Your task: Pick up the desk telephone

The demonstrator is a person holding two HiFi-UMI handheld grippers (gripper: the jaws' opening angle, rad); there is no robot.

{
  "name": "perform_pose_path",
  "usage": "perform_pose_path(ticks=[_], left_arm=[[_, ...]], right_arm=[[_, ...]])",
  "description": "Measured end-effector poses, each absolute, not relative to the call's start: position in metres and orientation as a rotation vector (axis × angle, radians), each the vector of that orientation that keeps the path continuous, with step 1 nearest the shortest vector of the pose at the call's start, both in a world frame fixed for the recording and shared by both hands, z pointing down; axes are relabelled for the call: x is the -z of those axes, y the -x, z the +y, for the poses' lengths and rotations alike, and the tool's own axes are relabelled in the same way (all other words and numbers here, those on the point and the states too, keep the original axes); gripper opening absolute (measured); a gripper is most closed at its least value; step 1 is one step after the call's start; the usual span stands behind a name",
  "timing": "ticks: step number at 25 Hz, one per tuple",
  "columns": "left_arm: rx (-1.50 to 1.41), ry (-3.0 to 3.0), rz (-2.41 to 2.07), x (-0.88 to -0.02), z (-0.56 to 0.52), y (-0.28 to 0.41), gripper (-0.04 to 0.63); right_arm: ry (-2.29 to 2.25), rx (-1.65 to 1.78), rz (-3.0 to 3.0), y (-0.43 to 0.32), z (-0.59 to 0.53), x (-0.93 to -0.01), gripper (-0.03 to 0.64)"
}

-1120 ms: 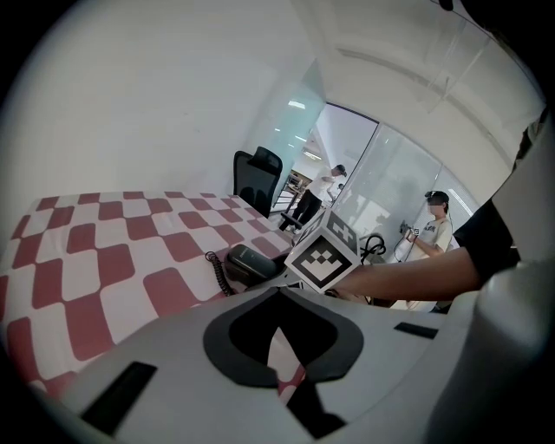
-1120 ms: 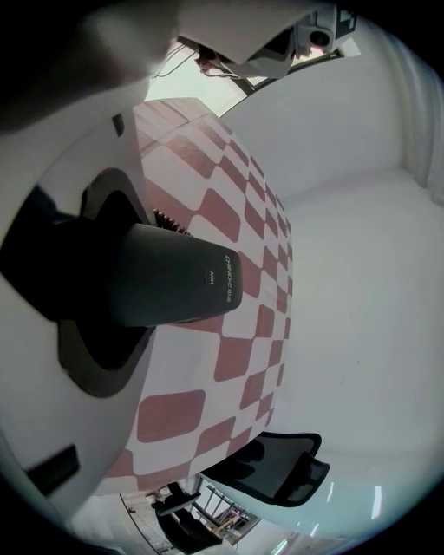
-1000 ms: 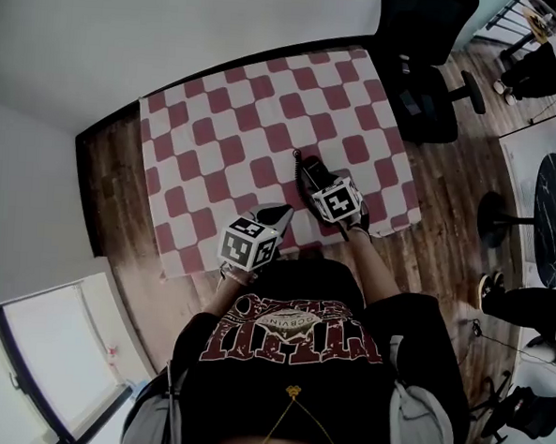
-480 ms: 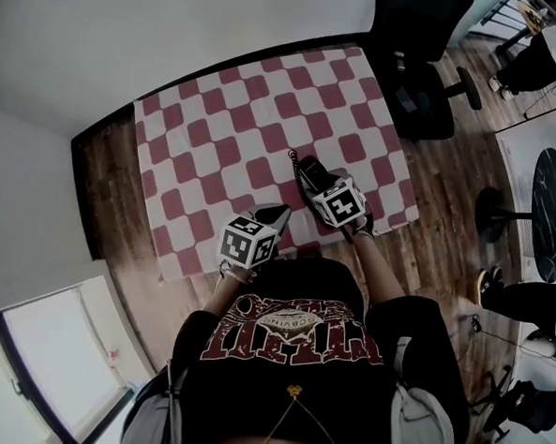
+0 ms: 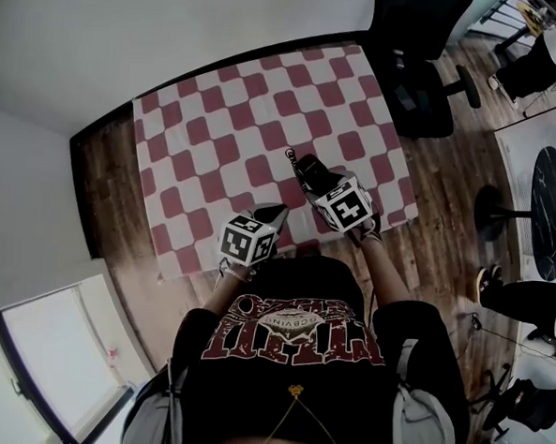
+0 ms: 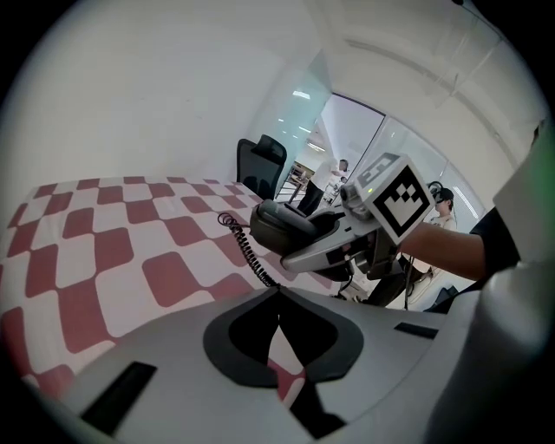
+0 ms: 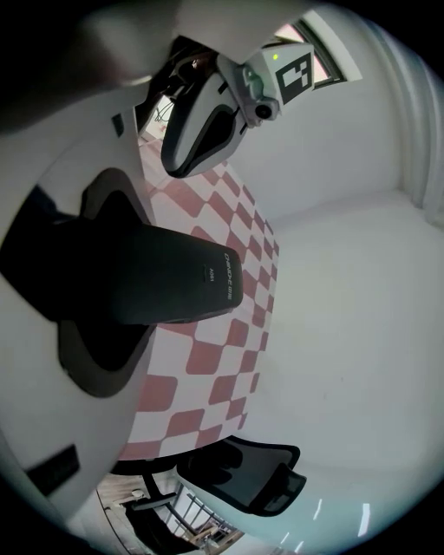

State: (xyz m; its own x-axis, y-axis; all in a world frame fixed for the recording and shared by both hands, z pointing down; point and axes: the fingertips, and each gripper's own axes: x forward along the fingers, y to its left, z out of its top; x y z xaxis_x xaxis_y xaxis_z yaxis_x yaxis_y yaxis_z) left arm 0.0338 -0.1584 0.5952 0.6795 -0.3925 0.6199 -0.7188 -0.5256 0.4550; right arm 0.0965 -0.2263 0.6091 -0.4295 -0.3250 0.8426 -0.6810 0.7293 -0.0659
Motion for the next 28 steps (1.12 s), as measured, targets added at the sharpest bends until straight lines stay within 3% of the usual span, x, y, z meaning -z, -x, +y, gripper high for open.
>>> perform_pose_path(ticks=[28], left_arm=[[-0.604, -2.153, -0.808, -0.608, -0.153, -0.040, 0.008]], right_arm=[[-0.514, -0.363, -2.119, -0.068, -0.188, -0.498, 0.282]])
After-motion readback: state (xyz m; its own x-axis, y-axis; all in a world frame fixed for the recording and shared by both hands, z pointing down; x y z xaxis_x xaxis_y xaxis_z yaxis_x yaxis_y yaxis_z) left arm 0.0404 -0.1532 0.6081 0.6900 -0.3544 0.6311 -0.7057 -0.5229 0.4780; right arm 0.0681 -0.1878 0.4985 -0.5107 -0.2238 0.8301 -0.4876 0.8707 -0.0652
